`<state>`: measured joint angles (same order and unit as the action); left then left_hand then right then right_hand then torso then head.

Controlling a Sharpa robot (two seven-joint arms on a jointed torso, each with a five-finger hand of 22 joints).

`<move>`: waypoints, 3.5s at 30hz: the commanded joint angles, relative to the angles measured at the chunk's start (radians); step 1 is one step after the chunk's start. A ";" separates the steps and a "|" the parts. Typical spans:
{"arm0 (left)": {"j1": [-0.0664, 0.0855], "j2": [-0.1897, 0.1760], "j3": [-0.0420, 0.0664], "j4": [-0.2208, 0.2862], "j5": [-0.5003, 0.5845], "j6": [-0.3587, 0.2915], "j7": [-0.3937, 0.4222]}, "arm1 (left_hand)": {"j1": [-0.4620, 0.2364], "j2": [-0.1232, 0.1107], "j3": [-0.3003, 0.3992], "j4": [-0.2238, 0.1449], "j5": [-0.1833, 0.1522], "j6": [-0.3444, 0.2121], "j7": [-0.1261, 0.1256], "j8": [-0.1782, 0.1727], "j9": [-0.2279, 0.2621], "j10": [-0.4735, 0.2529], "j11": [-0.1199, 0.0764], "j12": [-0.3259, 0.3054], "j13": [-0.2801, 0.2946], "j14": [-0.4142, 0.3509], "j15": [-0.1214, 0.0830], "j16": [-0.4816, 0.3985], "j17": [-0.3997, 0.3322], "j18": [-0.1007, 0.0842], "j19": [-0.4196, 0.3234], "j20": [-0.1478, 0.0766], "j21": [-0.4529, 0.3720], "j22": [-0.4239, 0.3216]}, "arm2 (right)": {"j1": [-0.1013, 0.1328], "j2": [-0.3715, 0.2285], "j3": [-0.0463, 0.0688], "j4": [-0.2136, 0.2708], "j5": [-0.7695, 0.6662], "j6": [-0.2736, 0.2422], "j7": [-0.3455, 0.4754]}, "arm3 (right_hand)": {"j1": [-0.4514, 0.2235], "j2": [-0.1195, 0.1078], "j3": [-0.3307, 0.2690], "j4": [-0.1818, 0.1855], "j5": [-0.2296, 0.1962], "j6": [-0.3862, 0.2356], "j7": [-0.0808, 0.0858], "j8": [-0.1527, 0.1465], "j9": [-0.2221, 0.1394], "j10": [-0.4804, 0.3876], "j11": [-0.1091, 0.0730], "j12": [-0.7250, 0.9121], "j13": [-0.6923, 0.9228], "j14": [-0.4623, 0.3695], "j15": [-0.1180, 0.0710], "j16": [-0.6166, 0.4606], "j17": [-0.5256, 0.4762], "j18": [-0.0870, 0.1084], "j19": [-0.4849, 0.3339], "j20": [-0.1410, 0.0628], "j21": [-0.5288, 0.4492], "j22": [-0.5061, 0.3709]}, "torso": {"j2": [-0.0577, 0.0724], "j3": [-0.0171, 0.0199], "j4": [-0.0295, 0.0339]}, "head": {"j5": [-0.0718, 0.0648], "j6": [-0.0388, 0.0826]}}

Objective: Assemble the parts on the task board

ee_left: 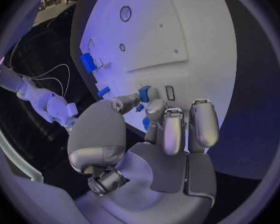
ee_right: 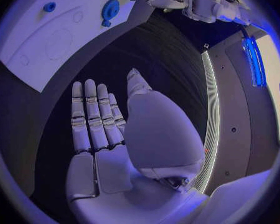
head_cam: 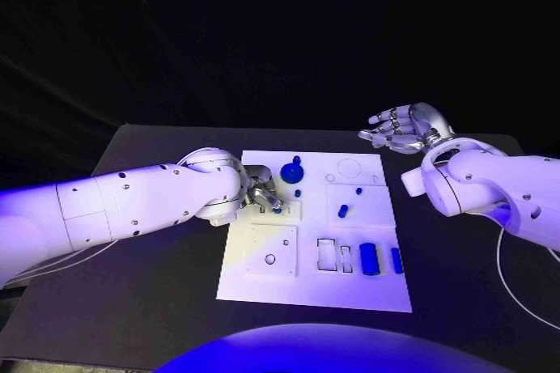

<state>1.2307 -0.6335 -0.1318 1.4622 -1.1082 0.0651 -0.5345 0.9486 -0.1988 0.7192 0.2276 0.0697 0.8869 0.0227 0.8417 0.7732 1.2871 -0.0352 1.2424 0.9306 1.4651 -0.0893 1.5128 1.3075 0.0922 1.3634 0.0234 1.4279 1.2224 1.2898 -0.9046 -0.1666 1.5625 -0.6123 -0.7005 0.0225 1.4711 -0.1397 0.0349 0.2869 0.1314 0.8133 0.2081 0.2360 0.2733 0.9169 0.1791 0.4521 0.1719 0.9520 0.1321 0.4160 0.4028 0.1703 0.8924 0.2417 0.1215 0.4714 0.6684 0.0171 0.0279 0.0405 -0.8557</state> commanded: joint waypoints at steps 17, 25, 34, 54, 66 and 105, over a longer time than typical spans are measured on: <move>-0.002 -0.003 0.005 0.002 0.008 0.013 0.003 | -0.041 0.006 -0.155 0.065 -0.005 0.008 0.005 -0.021 0.010 0.001 -0.003 0.011 0.002 0.072 -0.003 0.003 0.135 -0.019 0.008 -0.002 -0.001 0.003 | -0.001 -0.002 0.000 0.001 -0.002 0.010 0.015 | -0.030 -0.009 -0.015 0.002 -0.003 -0.010 0.040 0.006 -0.005 -0.014 0.003 0.013 -0.017 -0.019 0.005 -0.015 -0.011 0.010 -0.011 0.008 -0.015 -0.015 | 0.001 -0.0015 -0.0005 | -0.001 0.003; -0.002 -0.016 0.033 0.021 0.029 0.001 0.003 | -0.061 0.009 -0.192 0.066 -0.005 0.009 0.004 -0.023 0.013 0.000 -0.004 0.011 0.001 0.072 -0.004 0.003 0.135 -0.018 0.007 -0.003 -0.003 0.001 | -0.002 -0.003 0.000 -0.001 0.000 0.010 0.018 | -0.036 -0.010 -0.018 0.002 -0.003 -0.013 0.041 0.006 -0.006 -0.016 0.005 0.015 -0.021 -0.022 0.006 -0.018 -0.014 0.010 -0.012 0.009 -0.018 -0.018 | 0.000 -0.0022 -0.0005 | -0.002 0.010; 0.011 -0.059 0.101 0.047 0.125 -0.021 0.009 | 0.010 0.018 -0.244 0.063 0.003 -0.079 0.046 -0.115 -0.025 -0.084 0.031 -0.047 -0.103 0.060 0.025 -0.012 0.104 -0.006 -0.037 0.017 -0.036 -0.063 | -0.007 -0.002 0.000 -0.009 0.001 0.008 0.024 | -0.039 -0.010 -0.019 0.003 -0.002 -0.014 0.042 0.006 -0.006 -0.018 0.005 0.016 -0.024 -0.024 0.007 -0.019 -0.015 0.010 -0.013 0.010 -0.021 -0.021 | -0.002 -0.0005 0.0006 | -0.004 0.024; 0.060 0.022 0.110 -0.199 0.079 0.080 0.024 | 0.102 0.023 -0.283 0.065 0.003 -0.109 0.083 -0.201 -0.091 -0.164 0.065 -0.105 -0.215 0.048 0.056 -0.022 0.081 0.003 -0.064 0.046 -0.058 -0.101 | -0.010 -0.003 0.000 -0.012 0.001 0.010 0.027 | -0.039 -0.009 -0.019 0.001 -0.002 -0.016 0.042 0.006 -0.007 -0.021 0.006 0.018 -0.027 -0.027 0.008 -0.022 -0.018 0.010 -0.014 0.011 -0.023 -0.024 | 0.003 -0.0038 -0.0007 | -0.001 0.038; 0.059 0.064 0.097 -0.288 0.033 0.196 0.016 | 0.091 0.020 -0.308 0.065 -0.001 -0.101 0.084 -0.203 -0.098 -0.179 0.067 -0.116 -0.235 0.042 0.059 -0.028 0.068 0.007 -0.076 0.050 -0.067 -0.117 | -0.010 -0.004 0.000 -0.009 0.002 0.010 0.027 | -0.039 -0.009 -0.019 0.001 -0.002 -0.016 0.042 0.006 -0.007 -0.021 0.006 0.018 -0.027 -0.027 0.008 -0.022 -0.018 0.010 -0.014 0.011 -0.023 -0.024 | 0.004 -0.0039 -0.0003 | 0.002 0.030; 0.057 0.098 0.074 -0.336 0.086 0.223 0.016 | 0.193 0.061 -0.319 0.059 0.001 -0.064 0.074 -0.195 -0.110 -0.170 0.059 -0.104 -0.226 0.041 0.054 -0.026 0.072 0.004 -0.068 0.050 -0.060 -0.099 | -0.010 0.002 0.000 -0.012 0.003 0.011 0.025 | -0.038 -0.008 -0.019 0.001 -0.002 -0.017 0.043 0.006 -0.007 -0.022 0.007 0.019 -0.029 -0.028 0.009 -0.023 -0.019 0.010 -0.015 0.012 -0.024 -0.026 | 0.003 -0.0029 -0.0006 | 0.003 0.021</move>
<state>1.2874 -0.5389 -0.0577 1.1240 -1.0367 0.2824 -0.5252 1.1376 -0.1362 0.4043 0.2868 0.0696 0.8157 0.0982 0.6415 0.6635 1.1188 0.0284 1.1340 0.7037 1.4631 -0.0370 1.4896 1.3075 0.0921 1.2900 0.0748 1.3661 1.1221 1.2802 -0.9036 -0.1663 1.5501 -0.6049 -0.7006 0.0392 1.4422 -0.1474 0.0225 0.2884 0.1314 0.8037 0.2036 0.2359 0.2668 0.9022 0.1859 0.4676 0.1436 0.9305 0.1392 0.3978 0.3843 0.1703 0.8820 0.2521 0.1025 0.4463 0.6715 0.0137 0.0268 0.0429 -0.8344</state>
